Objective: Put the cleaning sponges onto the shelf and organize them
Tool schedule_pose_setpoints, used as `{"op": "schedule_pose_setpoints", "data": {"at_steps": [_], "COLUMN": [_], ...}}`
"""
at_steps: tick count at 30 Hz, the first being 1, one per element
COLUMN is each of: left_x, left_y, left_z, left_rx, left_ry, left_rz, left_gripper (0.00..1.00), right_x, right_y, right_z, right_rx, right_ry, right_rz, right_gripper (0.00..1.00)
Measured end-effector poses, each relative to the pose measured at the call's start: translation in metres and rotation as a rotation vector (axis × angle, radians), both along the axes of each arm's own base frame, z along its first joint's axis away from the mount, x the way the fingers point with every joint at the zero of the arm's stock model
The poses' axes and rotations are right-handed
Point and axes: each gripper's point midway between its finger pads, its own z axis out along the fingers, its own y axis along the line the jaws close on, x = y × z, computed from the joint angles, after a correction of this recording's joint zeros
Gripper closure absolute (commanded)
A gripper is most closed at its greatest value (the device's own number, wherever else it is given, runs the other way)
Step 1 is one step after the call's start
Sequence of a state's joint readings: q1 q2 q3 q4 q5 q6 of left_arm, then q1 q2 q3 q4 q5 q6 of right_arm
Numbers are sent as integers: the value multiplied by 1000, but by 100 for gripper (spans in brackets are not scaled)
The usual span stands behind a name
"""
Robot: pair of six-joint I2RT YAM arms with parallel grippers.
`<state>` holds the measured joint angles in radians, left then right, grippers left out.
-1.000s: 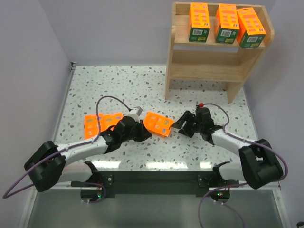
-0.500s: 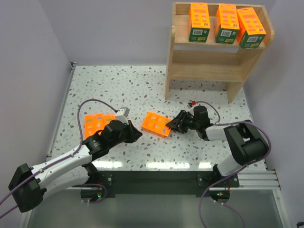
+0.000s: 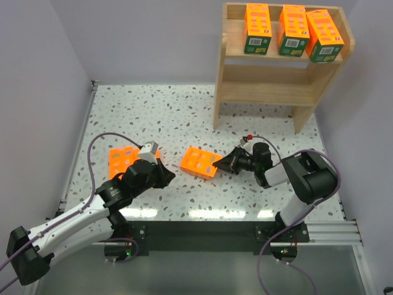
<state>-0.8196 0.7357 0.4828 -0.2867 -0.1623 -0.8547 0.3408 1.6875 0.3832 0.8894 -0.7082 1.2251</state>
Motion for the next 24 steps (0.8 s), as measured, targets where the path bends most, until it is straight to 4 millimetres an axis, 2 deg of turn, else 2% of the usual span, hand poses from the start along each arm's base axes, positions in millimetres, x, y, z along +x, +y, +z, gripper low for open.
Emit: {"op": "schedule_pose_setpoints", "data": {"at_steps": [4, 7, 10, 13, 19, 21, 24], "left_x": [-2, -2, -1, -3, -5, -5, -6], "left_y": [9, 14, 17, 20, 24, 24, 24], "left_z": [9, 26, 39, 44, 47, 49, 49], "left_rx": [4, -13, -30, -30, -23, -23, -22], "left_ry": [-16, -42, -67, -72, -69, -69, -69], "left_rz": [23, 38, 51, 58, 61, 61, 60], "left_gripper": [100, 100, 100, 100, 100, 100, 100], "right_x": [-7, -5, -3, -11, -16, -17, -11], "right_y": [-3, -11, -20, -37, -79, -91, -104], "right_z": [27, 62, 109, 164, 254, 270, 269], "right_rx": [118, 213, 289, 329, 245, 200, 133], "right_ry": [-2, -45, -138, -282, -499, -528, -497], "right_rz": [-15, -52, -80, -121, -283, -329, -388], "right_gripper": [100, 100, 100, 100, 100, 100, 100]}}
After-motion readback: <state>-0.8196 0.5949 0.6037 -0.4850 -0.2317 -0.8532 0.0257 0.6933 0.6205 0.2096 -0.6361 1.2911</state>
